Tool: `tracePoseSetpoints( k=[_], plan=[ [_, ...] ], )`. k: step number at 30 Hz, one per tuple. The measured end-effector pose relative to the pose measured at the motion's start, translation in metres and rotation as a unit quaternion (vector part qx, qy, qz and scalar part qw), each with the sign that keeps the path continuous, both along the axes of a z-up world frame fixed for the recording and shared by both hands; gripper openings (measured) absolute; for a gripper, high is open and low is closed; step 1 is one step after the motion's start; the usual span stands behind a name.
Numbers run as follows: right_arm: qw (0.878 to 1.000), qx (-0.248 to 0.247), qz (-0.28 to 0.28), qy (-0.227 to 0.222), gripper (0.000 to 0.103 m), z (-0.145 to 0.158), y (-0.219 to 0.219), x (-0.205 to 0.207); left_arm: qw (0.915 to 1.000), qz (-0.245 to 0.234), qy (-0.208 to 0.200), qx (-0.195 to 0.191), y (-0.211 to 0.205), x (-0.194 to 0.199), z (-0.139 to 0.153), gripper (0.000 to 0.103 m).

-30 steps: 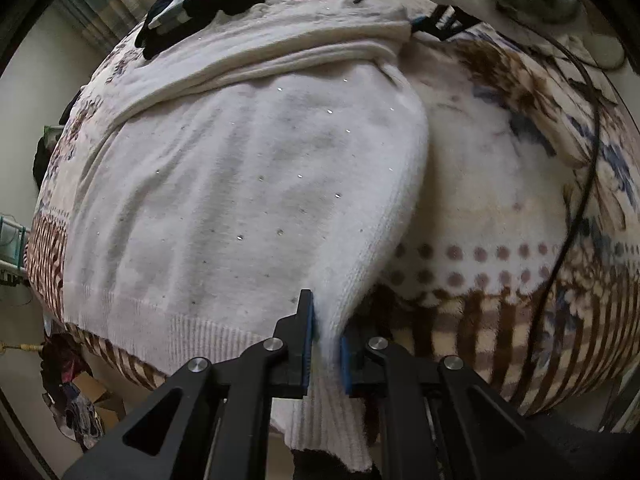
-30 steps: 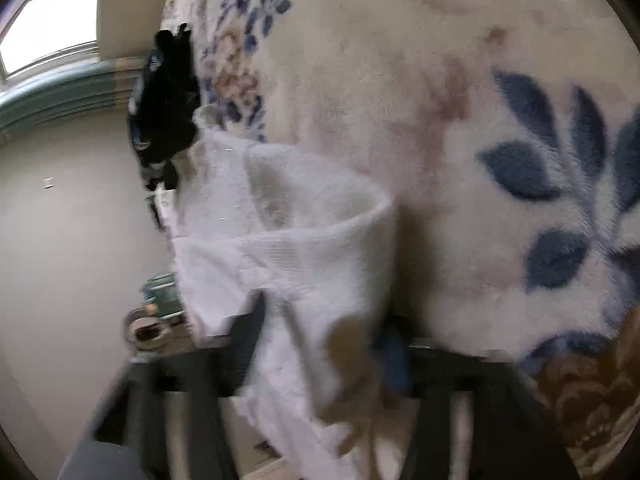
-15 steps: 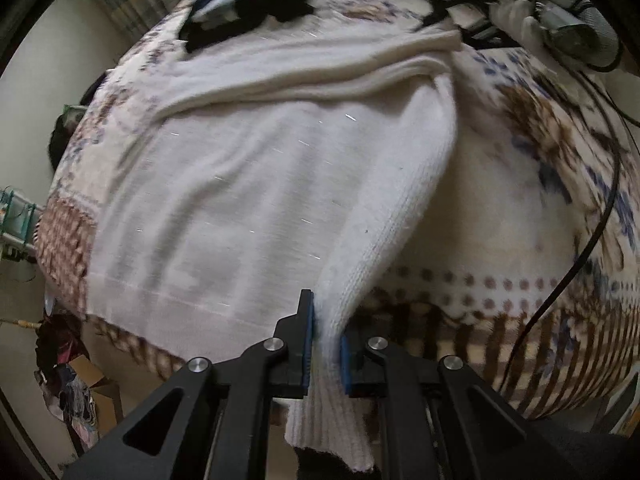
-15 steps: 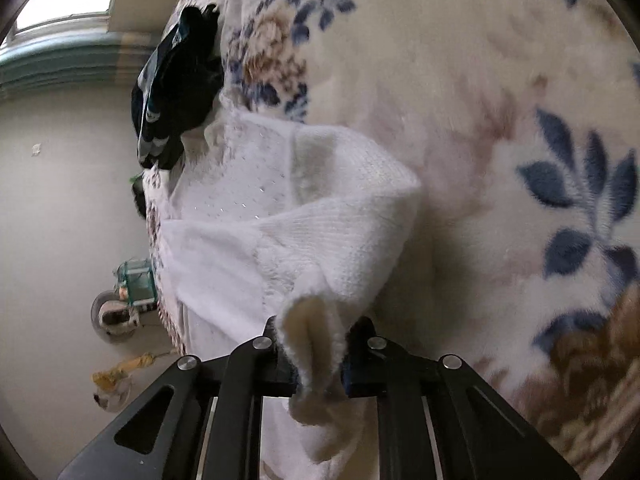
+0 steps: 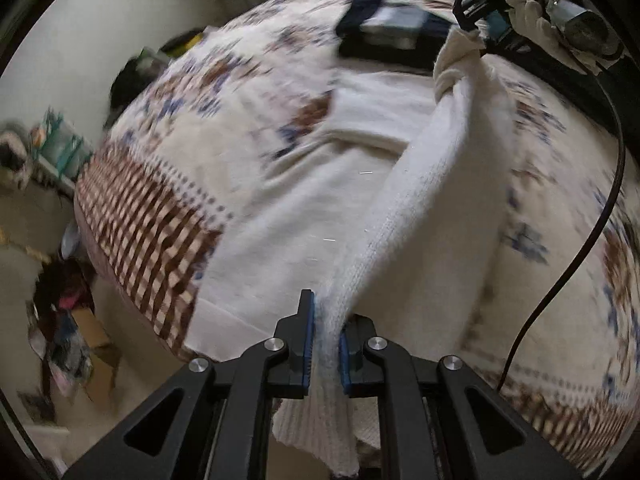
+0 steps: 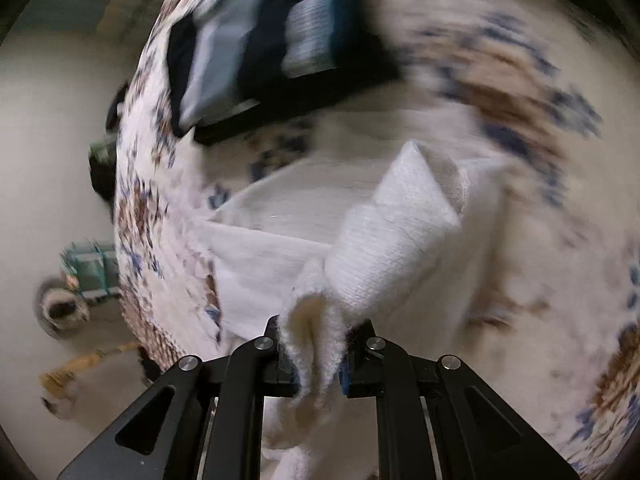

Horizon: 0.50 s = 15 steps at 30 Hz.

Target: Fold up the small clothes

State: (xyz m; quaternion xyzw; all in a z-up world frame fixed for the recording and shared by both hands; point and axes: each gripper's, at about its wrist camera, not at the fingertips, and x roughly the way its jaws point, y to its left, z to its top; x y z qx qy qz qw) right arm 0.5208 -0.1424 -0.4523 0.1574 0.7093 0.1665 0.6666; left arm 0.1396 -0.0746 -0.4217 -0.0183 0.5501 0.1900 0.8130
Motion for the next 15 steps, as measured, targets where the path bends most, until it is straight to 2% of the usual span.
tracePoseSetpoints(
  k=[2,6,11,13,15],
  plan=[
    [0.999,-0.03,0.031,0.0,0.014,-0.011,0.056,0.012,0.9997,0.015,0.007,-0.015,0.033,0.004,-0.017,0.008],
    [0.994,-0.084,0.063,0.018,0.014,-0.044,0.136,0.027,0.9973,0.042,0.03,-0.053,0.091,0.008,-0.055,0.008],
    [0.986,-0.142,0.071,0.04,0.016,-0.077,0.186,0.035,0.993,0.049,0.042,-0.099,0.132,0.009,-0.083,0.009],
    [0.985,-0.142,0.062,0.069,0.028,-0.085,0.196,0.04,0.988,0.054,0.048,-0.136,0.142,0.009,-0.089,0.013],
    [0.991,-0.092,0.037,0.094,0.064,-0.084,0.2,0.044,0.981,0.065,0.046,-0.177,0.15,0.006,-0.094,0.015]
  ],
)
